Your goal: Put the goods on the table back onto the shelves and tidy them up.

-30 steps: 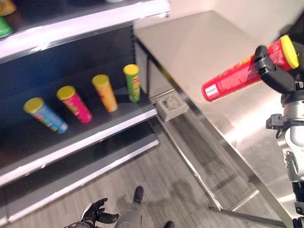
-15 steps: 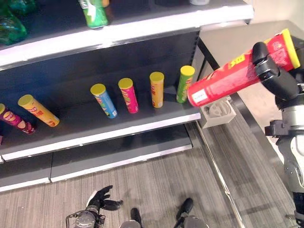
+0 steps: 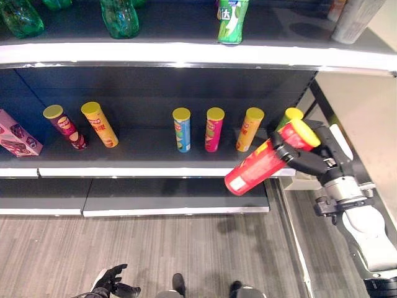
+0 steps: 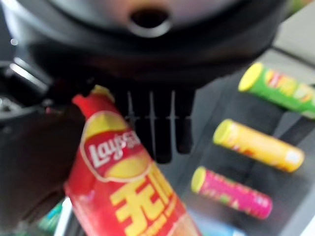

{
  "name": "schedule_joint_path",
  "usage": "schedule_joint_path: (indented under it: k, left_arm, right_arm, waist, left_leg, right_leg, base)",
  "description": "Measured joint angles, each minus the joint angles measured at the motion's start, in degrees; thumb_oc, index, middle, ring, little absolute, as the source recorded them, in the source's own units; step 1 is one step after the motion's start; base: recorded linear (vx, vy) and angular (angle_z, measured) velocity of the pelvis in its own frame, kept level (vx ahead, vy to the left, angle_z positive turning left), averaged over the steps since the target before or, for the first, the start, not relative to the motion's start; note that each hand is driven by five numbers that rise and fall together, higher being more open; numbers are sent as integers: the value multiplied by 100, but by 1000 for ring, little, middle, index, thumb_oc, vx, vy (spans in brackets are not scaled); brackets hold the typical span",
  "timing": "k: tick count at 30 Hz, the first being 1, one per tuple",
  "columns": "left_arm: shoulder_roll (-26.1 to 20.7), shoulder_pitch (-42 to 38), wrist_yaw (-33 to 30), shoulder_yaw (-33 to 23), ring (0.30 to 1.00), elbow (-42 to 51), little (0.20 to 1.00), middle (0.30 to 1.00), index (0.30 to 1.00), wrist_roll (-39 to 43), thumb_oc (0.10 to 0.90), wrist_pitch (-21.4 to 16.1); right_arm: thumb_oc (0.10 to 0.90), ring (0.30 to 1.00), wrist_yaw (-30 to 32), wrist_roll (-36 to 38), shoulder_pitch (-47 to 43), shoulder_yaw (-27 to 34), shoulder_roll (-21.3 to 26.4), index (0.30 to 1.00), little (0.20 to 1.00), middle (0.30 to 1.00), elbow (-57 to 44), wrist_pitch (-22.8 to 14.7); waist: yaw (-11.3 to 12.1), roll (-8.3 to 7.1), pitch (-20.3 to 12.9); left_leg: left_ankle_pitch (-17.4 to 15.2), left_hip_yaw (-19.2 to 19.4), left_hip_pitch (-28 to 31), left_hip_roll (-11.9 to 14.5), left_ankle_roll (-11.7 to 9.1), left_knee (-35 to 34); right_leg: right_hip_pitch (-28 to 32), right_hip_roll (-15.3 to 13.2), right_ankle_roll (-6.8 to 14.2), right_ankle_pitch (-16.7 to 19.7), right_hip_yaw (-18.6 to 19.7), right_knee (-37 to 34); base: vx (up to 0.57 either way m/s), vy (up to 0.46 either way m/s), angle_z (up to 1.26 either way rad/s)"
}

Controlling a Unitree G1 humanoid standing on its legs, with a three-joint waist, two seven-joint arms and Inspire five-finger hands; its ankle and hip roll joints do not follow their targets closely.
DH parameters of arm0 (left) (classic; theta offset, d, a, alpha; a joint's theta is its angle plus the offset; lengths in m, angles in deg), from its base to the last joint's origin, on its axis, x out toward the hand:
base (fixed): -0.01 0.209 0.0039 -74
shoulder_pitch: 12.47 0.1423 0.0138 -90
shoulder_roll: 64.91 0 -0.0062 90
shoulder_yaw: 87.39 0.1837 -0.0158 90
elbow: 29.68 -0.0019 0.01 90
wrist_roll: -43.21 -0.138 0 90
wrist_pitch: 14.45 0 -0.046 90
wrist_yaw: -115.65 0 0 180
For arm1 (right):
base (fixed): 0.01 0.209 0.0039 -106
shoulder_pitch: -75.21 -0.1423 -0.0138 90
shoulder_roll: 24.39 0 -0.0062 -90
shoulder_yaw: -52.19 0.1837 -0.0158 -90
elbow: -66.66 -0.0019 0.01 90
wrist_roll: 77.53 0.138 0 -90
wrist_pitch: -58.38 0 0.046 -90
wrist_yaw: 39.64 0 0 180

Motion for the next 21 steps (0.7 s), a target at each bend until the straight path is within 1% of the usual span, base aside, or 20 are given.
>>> schedule_joint_path:
  k: [1, 2, 4, 5, 6, 7, 8, 9, 10, 11, 12, 13, 14, 15, 16, 17, 18, 19, 20, 21]
  left_arm:
    - [255, 144, -33, -139, 900, 11, 900, 900, 900, 28, 800, -24]
    - [347, 169, -33, -128, 900, -9, 900, 900, 900, 40, 800, -9]
    - [495, 202, -9, -94, 900, 2, 900, 900, 900, 46, 800, -10]
    - [494, 177, -39, -132, 900, 18, 900, 900, 900, 59, 800, -18]
    - [470, 76, -66, -140, 900, 33, 900, 900, 900, 59, 800, -18]
    - [477, -11, -66, -117, 900, 90, 900, 900, 900, 59, 800, -19]
    - [570, -36, -86, -44, 900, 199, 900, 900, 900, 65, 800, -25]
    - [562, -85, -144, 5, 900, 213, 900, 900, 900, 134, 800, -35]
    - [522, -97, -165, -102, 900, 219, 900, 900, 900, 237, 800, -72]
    - [491, -112, -175, -126, 900, 194, 900, 900, 900, 246, 800, -73]
    - [485, -114, -203, -127, 900, 164, 900, 900, 900, 269, 800, -75]
    - [476, -95, -238, -123, 900, 157, 900, 900, 900, 271, 800, -74]
    - [469, -41, -290, -126, 900, 97, 900, 900, 900, 272, 800, -56]
    - [476, -23, -303, -109, 900, 84, 900, 900, 900, 271, 800, -27]
    - [482, -85, -307, -18, 900, 43, 900, 900, 900, 264, 800, -1]
    - [485, -60, -295, 79, 900, 17, 900, 900, 900, 261, 800, 35]
    - [507, -5, -275, 134, 900, 11, 900, 900, 900, 255, 800, 41]
    - [448, -72, -291, 129, 900, -34, 900, 900, 900, 222, 800, 43]
    - [409, -117, -299, 120, 900, -31, 900, 900, 900, 220, 800, 41]
    - [369, -252, -296, 124, 900, -20, 900, 900, 900, 133, 800, 41]
  right_arm:
    - [400, 300, -28, -3, -172, -279, 25, 300, 300, 300, -23, 0]
    - [400, 300, -93, -11, -171, -384, 24, 300, 300, 300, -47, 0]
    - [400, 300, -214, -94, -164, -529, 34, 300, 300, 300, -47, 9]
    - [400, 300, -204, -177, -176, -623, 41, 300, 300, 300, -36, 7]
    - [400, 300, -198, -219, -175, -690, 68, 300, 300, 300, -30, 14]
    - [400, 300, -240, -273, -172, -737, 175, 300, 300, 300, -31, 25]
    - [400, 300, -240, -510, -418, -1009, 244, 300, 300, 300, 147, 76]
    - [400, 300, -210, -661, -638, -1233, 225, 300, 300, 300, 226, 151]
    - [400, 300, -211, -766, -803, -1467, 230, 300, 300, 300, 290, 163]
    - [400, 300, -249, -836, -872, -1594, 266, 300, 300, 300, 294, 160]
    - [400, 300, -270, -880, -888, -1633, 205, 300, 300, 300, 308, 158]
    - [400, 300, -256, -897, -919, -1670, 121, 300, 300, 300, 335, 160]
    - [400, 300, -218, -965, -959, -1702, -110, 300, 300, 300, 382, 161]
    - [400, 300, -186, -1014, -963, -1700, -112, 300, 300, 300, 410, 160]
    - [400, 300, -138, -1146, -921, -1621, -34, 300, 300, 300, 412, 174]
    - [400, 300, -110, -1283, -857, -1525, -94, 300, 300, 300, 416, 202]
    - [400, 300, -61, -1373, -852, -1494, -96, 300, 300, 300, 418, 245]
    - [400, 300, 92, -1533, -773, -1406, -365, 300, 300, 300, 421, 303]
    - [400, 300, 133, -1573, -764, -1400, -468, 300, 300, 300, 406, 306]
    - [400, 300, 143, -1790, -773, -1412, -669, 300, 300, 300, 328, 329]
  waist:
    - [32, 42, -36]
    - [37, 40, -37]
    - [41, 46, -37]
    - [28, 55, -39]
    - [20, 46, -29]
    - [15, 98, 3]
    - [143, 150, 105]
    - [182, 50, 222]
    - [217, 43, 233]
    - [231, 47, 254]
    - [254, 93, 255]
    - [260, 103, 252]
    - [221, 142, 250]
    - [159, 192, 271]
    - [90, 308, 330]
    - [81, 395, 336]
    - [-4, 472, 290]
    - [5, 212, 262]
    - [3, 95, 234]
    - [39, -34, 219]
  left_leg:
    - [78, 9, -22, 94, -118, -124]
    - [109, -22, -83, 120, -160, -153]
    - [160, -94, -165, 148, -226, -161]
    - [224, -218, -376, 159, -235, 54]
    - [225, -382, -603, 153, -241, 276]
    - [222, -471, -694, 158, -250, 388]
    - [214, -661, -867, 189, -466, 572]
    - [123, -773, -1054, 242, -627, 916]
    - [96, -716, -1091, 393, -620, 1019]
    - [80, -685, -1094, 648, -631, 923]
    - [99, -738, -1093, 896, -666, 781]
    - [141, -751, -1041, 1020, -731, 679]
    - [229, -799, -956, 1352, -869, 394]
    - [229, -719, -931, 1484, -864, 259]
    - [238, -643, -745, 1525, -886, 96]
    - [238, -505, -605, 1459, -884, -74]
    - [273, -384, -502, 1385, -878, -219]
    - [492, -397, -471, 1001, -919, -213]
    - [493, -397, -490, 716, -787, -184]
    - [458, -399, -483, 249, -505, -178]
  right_leg:
    - [193, 221, -10, 278, 78, -611]
    - [265, 281, -66, 369, 47, -799]
    - [265, 363, -108, 407, -14, -875]
    - [219, 417, -135, 399, -106, -874]
    - [173, 371, -162, 378, -191, -877]
    - [162, 369, -229, 389, -332, -876]
    - [227, 238, -414, 439, -538, -902]
    - [243, 142, -437, 476, -609, -922]
    - [216, 125, -432, 427, -597, -883]
    - [239, 104, -438, 408, -594, -878]
    - [255, 76, -380, 430, -602, -861]
    - [253, 72, -359, 443, -586, -859]
    - [261, 65, -279, 423, -594, -872]
    - [309, 51, -218, 428, -640, -872]
    - [450, -44, -15, 522, -720, -877]
    - [562, -128, 147, 532, -759, -876]
    - [635, -193, 260, 509, -810, -877]
    - [651, -580, 386, 525, -784, -877]
    - [636, -808, 328, 598, -778, -860]
    - [595, -1343, 217, 771, -751, -638]
  base:
    - [-20, -159, 1]
    - [-36, -89, 5]
    - [-126, -76, 25]
    - [-96, -48, 51]
    - [-80, 4, 76]
    - [-52, 169, 87]
    - [-52, 167, 69]
    - [7, 218, 47]
    - [15, 150, 25]
    - [62, 338, 21]
    - [60, 265, 10]
    - [50, 180, -4]
    - [103, 221, 1]
    - [144, 331, 18]
    - [194, 455, 24]
    - [149, 345, 21]
    - [150, 364, 15]
    - [142, 393, 25]
    - [110, 377, 45]
    - [65, 254, 43]
